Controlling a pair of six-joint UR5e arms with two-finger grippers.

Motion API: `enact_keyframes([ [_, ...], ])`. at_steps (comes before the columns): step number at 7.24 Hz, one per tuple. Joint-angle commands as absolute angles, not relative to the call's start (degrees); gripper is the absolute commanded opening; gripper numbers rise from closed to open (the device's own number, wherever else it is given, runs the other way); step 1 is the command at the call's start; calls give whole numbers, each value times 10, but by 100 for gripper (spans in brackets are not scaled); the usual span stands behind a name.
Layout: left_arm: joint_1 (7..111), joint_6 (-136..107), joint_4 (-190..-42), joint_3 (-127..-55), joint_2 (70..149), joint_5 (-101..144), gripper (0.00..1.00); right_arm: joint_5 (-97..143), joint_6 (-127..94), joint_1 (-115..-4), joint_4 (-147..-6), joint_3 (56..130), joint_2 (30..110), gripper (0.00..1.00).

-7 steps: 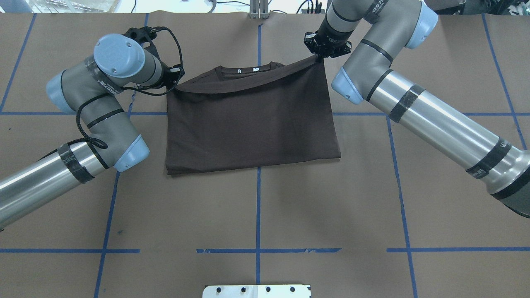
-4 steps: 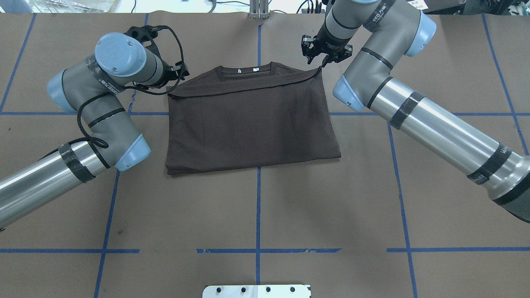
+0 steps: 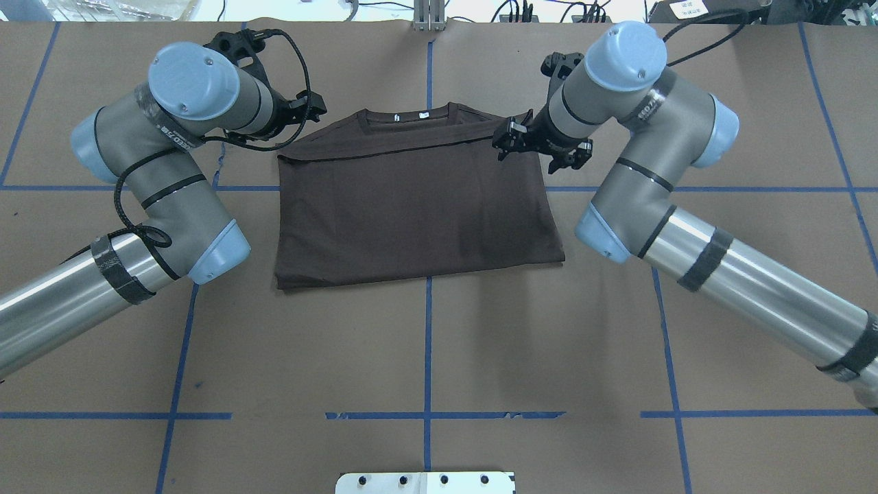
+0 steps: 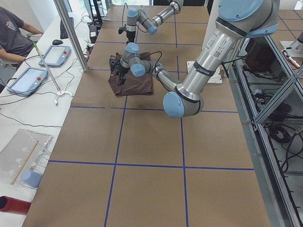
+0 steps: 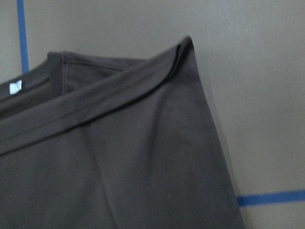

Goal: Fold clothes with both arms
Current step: 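Move the right gripper to the folded shirt's side edge and grasp it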

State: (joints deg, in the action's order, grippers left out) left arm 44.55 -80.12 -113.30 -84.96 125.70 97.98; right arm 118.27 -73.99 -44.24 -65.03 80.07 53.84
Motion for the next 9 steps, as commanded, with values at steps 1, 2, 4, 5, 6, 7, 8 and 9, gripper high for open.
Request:
enact_keyframes([
  [1, 445, -804, -1108, -893, 1253, 980, 100, 1151, -780, -394, -652, 891, 621, 100],
  [2, 443, -818, -1094, -909, 1253, 980, 100, 1150, -780, -389, -651, 909, 646, 100],
  [4, 440, -824, -1092, -915, 1253, 980, 100, 1150, -780, -378, -651, 922, 666, 100],
  [5, 440, -824, -1092, -914, 1252, 980, 100, 1149, -780, -367, -652, 918, 666, 98],
  [6, 440, -824, -1092, -914, 1252, 980, 100, 1146, -779, -360, -652, 913, 664, 93],
  [7, 440, -824, -1092, -915, 1252, 980, 100, 1142, -776, -359, -652, 911, 664, 91],
  [8, 440, -824, -1092, -915, 1252, 980, 100, 1142, -775, -359, -652, 908, 664, 79],
  [9, 440, -824, -1092, -915, 1252, 980, 100, 1142, -773, -361, -652, 907, 664, 58],
])
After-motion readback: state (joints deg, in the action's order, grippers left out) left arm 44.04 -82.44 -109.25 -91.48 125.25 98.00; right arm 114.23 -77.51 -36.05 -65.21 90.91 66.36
